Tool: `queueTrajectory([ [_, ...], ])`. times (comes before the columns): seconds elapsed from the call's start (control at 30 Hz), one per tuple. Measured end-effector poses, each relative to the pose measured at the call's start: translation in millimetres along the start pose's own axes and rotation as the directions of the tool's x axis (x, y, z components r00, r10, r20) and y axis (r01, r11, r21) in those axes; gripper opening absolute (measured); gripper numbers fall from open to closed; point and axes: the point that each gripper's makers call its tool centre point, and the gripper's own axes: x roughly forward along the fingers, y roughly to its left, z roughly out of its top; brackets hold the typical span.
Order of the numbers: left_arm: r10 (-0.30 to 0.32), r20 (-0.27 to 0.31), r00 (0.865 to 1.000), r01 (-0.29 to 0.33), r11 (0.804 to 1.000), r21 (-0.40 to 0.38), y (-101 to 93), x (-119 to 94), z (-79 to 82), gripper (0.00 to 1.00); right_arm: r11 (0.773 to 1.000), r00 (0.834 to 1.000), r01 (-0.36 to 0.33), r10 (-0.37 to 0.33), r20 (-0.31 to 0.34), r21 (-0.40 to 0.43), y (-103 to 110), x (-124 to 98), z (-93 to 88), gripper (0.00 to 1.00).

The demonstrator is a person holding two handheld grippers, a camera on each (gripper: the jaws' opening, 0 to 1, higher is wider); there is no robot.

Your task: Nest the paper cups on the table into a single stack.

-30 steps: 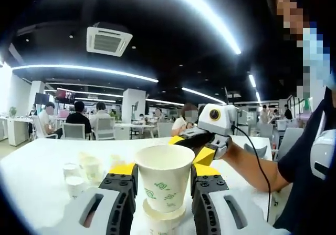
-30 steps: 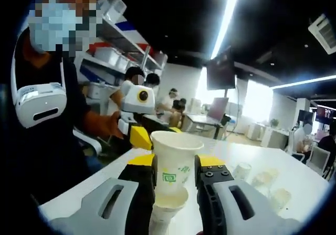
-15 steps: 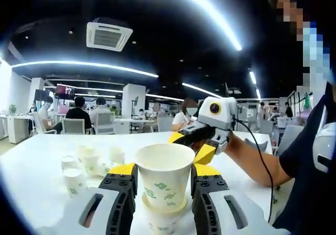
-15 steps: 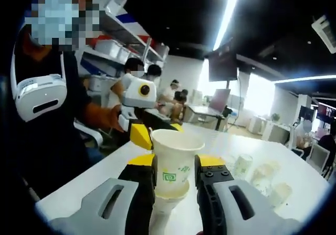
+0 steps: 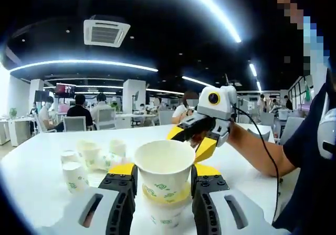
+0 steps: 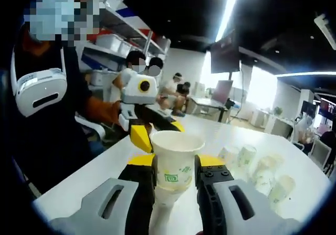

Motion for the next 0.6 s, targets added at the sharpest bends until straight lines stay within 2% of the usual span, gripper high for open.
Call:
queueTrajectory([
  [0.6,-0.001,-0.035,0.999,0.000,1.000,-0.013,-7.3,0,-19.0,0.43,1.000,0.997,-0.024,0.025,-0.068,0.011,5,3,-19.8,0.29],
])
